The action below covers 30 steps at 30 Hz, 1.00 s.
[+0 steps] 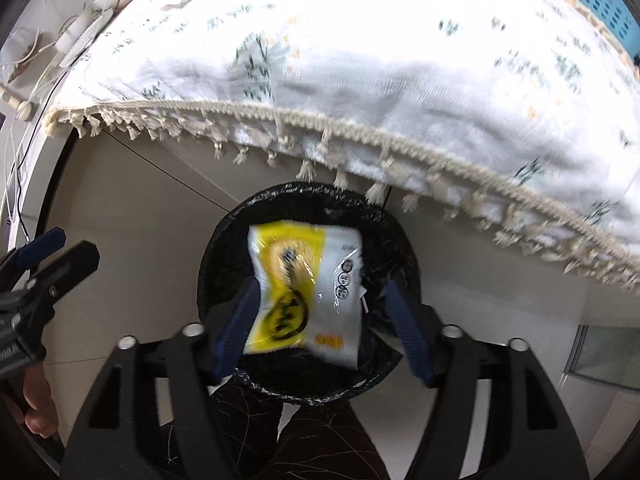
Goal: Collect trash
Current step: 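Raise both tools and move them toward the tissue and red mesh bag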
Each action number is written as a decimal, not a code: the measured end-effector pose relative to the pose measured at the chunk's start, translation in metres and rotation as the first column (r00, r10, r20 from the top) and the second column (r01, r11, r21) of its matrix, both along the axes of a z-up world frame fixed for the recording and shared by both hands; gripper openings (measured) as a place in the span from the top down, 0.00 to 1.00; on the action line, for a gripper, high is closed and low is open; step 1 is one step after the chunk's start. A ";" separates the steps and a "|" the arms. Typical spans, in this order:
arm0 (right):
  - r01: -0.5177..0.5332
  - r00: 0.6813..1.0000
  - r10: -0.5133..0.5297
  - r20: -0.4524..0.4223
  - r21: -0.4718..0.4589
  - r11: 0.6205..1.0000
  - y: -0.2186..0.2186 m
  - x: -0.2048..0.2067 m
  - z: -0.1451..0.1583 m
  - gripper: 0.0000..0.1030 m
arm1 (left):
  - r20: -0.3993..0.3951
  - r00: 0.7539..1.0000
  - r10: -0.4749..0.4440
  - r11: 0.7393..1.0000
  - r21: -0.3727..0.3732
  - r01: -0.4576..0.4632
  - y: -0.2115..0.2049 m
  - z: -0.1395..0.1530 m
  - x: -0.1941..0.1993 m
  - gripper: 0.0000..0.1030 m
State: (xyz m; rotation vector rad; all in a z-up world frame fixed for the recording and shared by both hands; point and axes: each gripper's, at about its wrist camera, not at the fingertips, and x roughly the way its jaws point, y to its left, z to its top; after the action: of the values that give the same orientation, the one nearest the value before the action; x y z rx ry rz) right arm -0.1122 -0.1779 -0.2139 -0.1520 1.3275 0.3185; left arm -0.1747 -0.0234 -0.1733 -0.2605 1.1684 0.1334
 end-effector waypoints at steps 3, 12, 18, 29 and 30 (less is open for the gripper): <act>-0.015 0.999 0.014 0.034 0.005 1.000 -0.002 0.003 0.015 0.22 | 0.014 1.000 0.010 1.000 0.006 -0.010 -0.001 0.012 0.004 0.06; 0.017 0.990 -0.020 0.143 0.024 1.000 -0.019 0.024 0.066 0.13 | 0.043 0.999 -0.001 1.000 0.026 0.000 -0.001 0.052 0.039 0.06; 0.069 0.978 -0.076 0.193 0.040 0.997 -0.025 0.051 0.094 0.13 | 0.054 0.998 -0.033 0.999 0.036 0.031 0.011 0.072 0.078 0.06; 0.180 0.954 -0.182 0.238 0.034 0.983 -0.009 0.129 0.125 0.13 | 0.008 0.996 -0.094 0.994 0.049 0.094 0.040 0.077 0.154 0.11; 0.184 0.953 -0.186 0.238 0.033 0.982 -0.008 0.135 0.125 0.13 | 0.001 0.995 -0.099 0.994 0.042 0.099 0.043 0.075 0.161 0.11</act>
State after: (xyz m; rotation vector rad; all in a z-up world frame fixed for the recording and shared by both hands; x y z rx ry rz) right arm 0.0227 -0.1855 -0.0887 -0.0539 1.0902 0.1425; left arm -0.0137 0.0200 -0.0979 -0.1655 1.1721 0.0706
